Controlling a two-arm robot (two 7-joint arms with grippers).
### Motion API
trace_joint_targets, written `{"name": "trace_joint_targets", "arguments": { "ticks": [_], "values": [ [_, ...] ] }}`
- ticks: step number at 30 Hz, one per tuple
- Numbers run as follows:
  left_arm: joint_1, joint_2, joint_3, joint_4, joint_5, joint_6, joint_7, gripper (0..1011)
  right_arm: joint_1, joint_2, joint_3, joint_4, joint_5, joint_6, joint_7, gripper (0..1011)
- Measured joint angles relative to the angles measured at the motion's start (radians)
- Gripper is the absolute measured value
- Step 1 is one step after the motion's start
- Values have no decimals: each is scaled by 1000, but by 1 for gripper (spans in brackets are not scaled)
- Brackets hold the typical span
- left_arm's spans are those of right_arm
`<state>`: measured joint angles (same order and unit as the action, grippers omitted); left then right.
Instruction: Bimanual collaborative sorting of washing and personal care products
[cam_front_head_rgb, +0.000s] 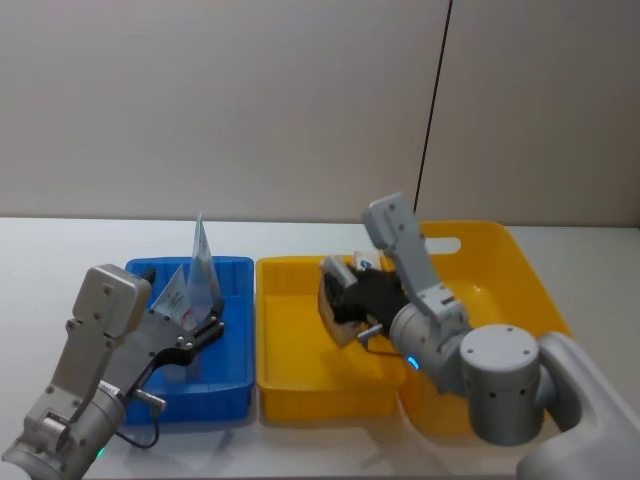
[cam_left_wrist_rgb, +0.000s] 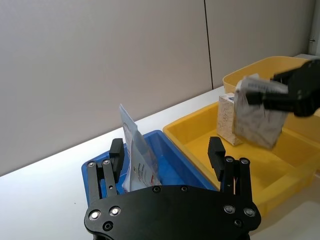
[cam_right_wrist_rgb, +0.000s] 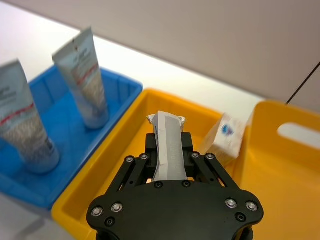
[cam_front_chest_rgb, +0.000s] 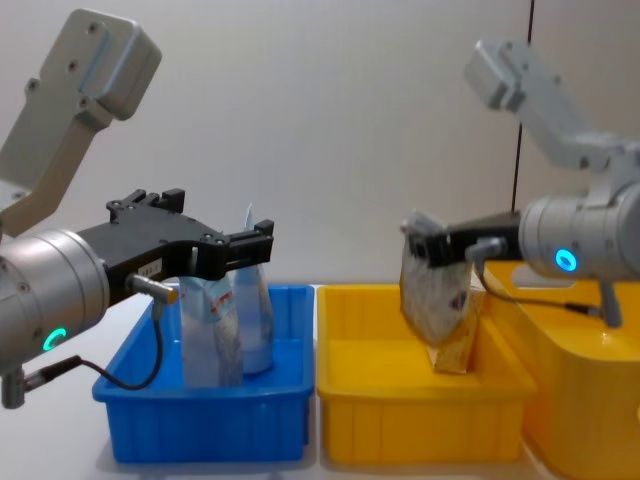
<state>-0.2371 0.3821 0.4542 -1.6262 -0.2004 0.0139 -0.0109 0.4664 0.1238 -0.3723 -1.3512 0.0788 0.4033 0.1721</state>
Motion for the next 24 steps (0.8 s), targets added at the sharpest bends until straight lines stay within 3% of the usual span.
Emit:
{"name": "trace_joint_targets", "arguments": {
  "ticks": [8, 12, 24],
  "values": [
    [0, 0, 0, 0, 0, 0, 0, 1001, 8, 28, 32, -54, -13, -45, -5, 252],
    [0, 0, 0, 0, 0, 0, 0, 1001, 13, 63, 60, -80, -21, -57, -3, 253],
    [0, 0, 0, 0, 0, 0, 0, 1002, 6, 148, 126, -87, -29, -33, 29, 252]
  ]
}}
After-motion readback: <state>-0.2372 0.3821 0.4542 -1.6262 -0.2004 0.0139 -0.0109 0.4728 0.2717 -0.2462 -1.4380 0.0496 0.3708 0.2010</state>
